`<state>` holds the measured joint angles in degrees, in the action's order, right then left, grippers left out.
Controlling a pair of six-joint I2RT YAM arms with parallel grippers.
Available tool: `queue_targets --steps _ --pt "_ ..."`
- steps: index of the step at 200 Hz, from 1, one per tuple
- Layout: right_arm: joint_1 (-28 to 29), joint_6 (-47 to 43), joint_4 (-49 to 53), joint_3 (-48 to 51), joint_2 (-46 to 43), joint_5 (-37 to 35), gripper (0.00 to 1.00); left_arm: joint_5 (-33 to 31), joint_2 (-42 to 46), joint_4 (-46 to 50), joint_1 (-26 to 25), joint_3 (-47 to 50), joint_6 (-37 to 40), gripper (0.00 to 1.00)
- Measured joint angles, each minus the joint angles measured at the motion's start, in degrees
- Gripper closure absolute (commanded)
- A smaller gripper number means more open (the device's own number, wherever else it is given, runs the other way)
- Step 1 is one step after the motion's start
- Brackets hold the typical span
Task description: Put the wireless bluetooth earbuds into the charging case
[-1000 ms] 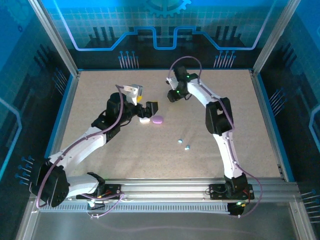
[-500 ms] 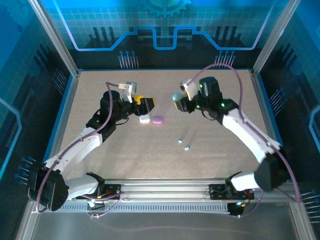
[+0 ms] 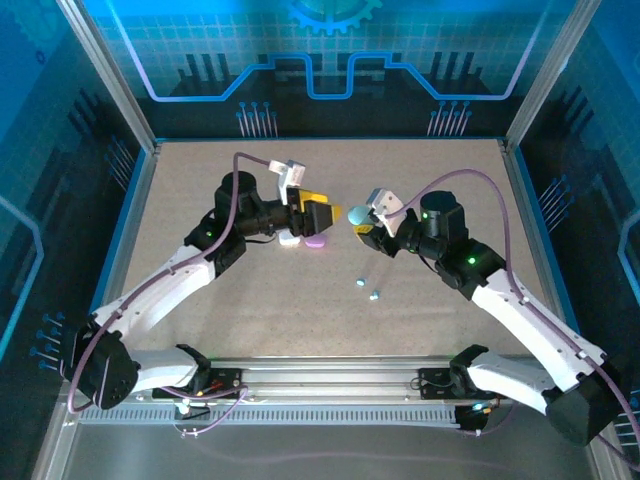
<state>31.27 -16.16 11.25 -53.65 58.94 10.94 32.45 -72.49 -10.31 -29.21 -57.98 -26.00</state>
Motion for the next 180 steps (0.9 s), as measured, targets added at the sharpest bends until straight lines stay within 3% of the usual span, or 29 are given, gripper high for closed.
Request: queue_targets --steps 76,151,180 --pt "1.86 -1.81 -1.97 0.96 -0.24 -0.55 0.73 0.46 -5.20 2.73 -2.60 -3.15 0.44 0.29" --pt "3.41 -3.87 -4.39 2.25 -0.28 -4.44 0.71 1.38 -7.85 4.02 -3.98 -5.29 0.24 0.60" --pt "3.63 -4.96 -5.03 2.36 -0.31 -5.18 0.70 2.01 -8.07 4.04 -4.11 -5.90 -0.85 0.65"
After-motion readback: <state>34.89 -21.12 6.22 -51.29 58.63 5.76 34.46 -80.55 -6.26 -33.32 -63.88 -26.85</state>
